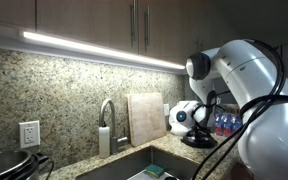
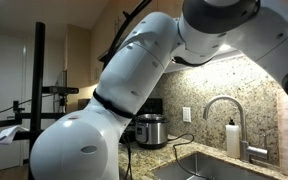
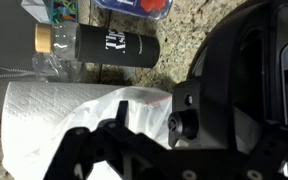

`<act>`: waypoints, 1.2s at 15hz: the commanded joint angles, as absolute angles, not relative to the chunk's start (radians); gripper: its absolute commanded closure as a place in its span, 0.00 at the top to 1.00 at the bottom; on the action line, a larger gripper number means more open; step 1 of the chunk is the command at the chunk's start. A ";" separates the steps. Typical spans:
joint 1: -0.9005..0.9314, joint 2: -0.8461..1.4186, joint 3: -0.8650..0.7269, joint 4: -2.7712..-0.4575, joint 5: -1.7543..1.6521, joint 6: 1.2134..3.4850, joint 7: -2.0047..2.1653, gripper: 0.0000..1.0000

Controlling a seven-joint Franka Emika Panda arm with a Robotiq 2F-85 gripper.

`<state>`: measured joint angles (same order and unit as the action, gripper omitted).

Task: Pick up the cooker lid and put it on the cooker machine

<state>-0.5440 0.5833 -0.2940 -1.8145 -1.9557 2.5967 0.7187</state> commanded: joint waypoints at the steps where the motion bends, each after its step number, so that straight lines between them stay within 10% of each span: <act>1: -0.594 0.662 -0.253 -1.716 -2.017 2.655 0.768 0.74; 11: -0.627 0.691 -0.218 -1.716 -2.013 2.752 0.596 0.08; 18: -0.621 0.629 -0.225 -1.773 -1.987 2.917 0.641 0.01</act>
<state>-0.6153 0.6454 -0.2410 -1.7126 -2.0158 2.8525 0.6404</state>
